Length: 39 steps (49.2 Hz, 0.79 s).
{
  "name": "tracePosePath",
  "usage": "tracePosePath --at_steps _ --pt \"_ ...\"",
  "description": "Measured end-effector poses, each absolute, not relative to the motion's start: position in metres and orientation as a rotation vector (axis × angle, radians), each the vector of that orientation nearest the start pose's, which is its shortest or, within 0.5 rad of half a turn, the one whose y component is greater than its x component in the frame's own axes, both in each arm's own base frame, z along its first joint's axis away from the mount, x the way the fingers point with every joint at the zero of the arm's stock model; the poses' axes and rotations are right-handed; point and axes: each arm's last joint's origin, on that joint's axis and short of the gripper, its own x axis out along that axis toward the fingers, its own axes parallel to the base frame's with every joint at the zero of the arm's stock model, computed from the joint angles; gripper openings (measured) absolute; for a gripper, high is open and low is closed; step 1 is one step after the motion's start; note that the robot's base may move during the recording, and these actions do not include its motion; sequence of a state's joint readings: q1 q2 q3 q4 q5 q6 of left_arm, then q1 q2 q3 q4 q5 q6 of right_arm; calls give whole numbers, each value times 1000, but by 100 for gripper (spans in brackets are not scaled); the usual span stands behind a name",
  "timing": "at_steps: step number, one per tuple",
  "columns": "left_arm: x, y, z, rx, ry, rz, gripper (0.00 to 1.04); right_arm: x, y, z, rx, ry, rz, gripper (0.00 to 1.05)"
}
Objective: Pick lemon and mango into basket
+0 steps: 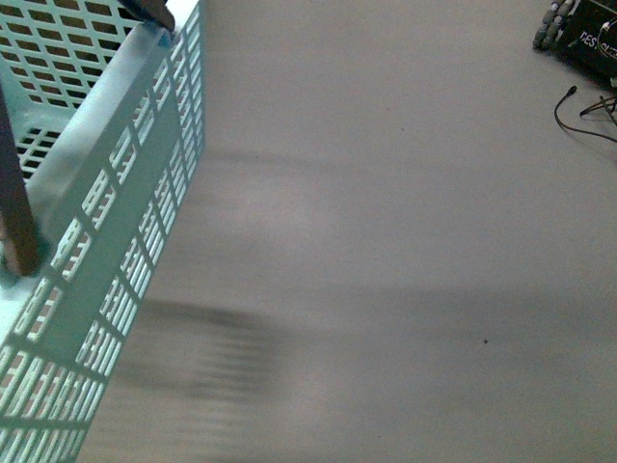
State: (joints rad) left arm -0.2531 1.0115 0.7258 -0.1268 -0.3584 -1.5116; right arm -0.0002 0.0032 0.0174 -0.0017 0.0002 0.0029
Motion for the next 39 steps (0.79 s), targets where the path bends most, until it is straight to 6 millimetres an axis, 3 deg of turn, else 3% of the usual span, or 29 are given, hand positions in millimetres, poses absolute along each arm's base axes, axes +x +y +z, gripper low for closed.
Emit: tracePosePath --at_steps 7,39 --pt "208 -50 291 -1382 226 316 6 97 0 169 3 -12 0 96" --pt "208 -49 291 -1380 222 327 6 97 0 169 3 -13 0 96"
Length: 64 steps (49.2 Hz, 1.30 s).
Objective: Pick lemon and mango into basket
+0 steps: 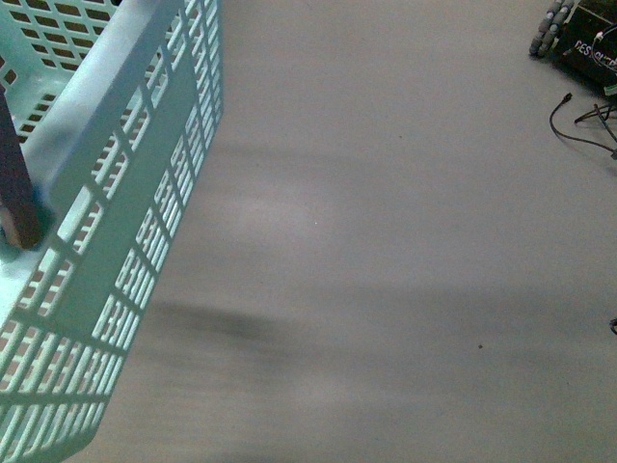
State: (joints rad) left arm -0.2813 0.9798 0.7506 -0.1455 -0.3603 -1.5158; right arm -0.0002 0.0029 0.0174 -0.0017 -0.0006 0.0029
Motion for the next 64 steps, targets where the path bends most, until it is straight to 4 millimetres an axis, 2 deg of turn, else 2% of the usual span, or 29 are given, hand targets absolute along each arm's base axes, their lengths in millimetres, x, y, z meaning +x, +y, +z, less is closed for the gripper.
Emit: tracePosePath --at_steps 64 --pt "208 -49 291 -1380 221 325 6 97 0 169 2 -13 -1 96"
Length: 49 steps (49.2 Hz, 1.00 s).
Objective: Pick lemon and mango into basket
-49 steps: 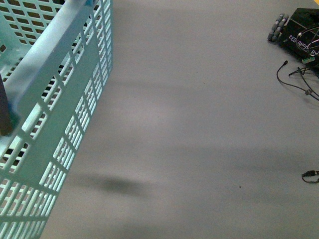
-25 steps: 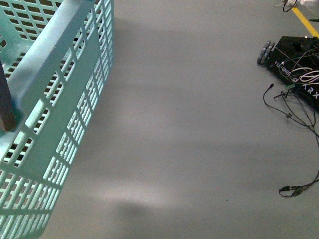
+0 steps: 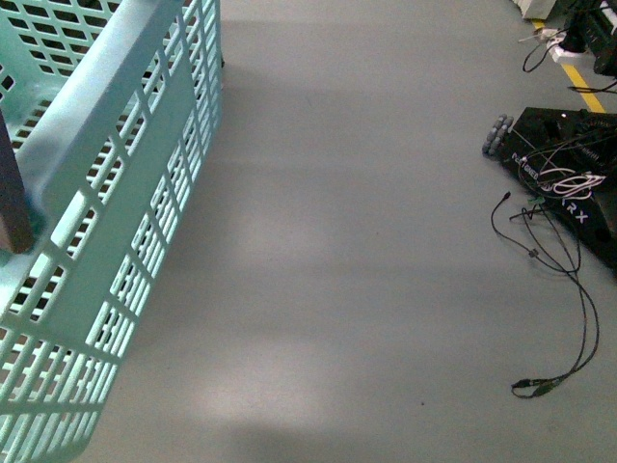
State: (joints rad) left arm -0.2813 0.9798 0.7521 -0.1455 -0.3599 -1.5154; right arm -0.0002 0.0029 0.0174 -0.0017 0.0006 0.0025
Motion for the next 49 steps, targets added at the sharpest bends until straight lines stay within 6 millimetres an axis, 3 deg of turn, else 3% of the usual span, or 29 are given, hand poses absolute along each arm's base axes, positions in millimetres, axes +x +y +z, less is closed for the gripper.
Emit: tracePosePath --at_steps 49 --pt "208 -51 293 -1384 229 312 6 97 0 169 3 -13 -4 96"
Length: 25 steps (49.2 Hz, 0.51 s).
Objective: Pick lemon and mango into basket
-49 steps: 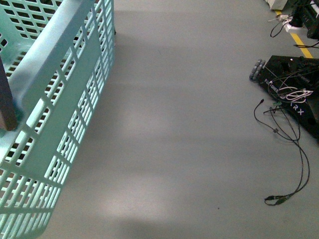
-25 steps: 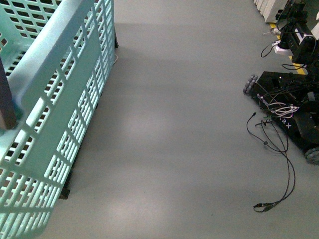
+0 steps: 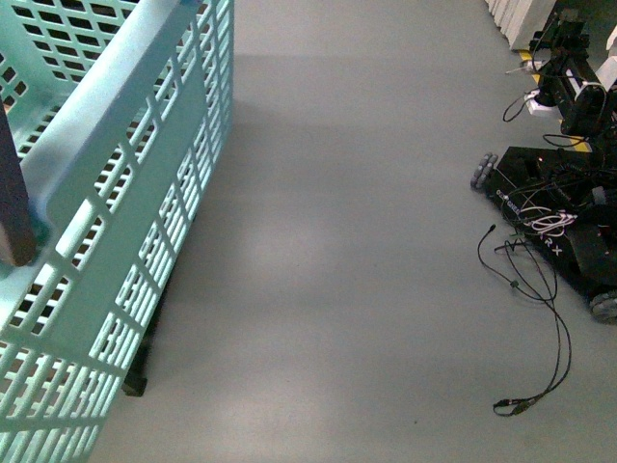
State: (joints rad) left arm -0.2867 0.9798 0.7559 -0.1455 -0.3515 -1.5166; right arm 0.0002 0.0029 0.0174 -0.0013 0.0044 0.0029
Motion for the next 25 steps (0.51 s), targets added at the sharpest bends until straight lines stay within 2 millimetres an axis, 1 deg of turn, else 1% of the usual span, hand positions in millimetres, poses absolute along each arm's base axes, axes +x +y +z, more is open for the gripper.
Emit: tracePosePath --at_steps 25 --pt "207 -50 293 -1385 220 318 6 97 0 169 3 -12 -2 96"
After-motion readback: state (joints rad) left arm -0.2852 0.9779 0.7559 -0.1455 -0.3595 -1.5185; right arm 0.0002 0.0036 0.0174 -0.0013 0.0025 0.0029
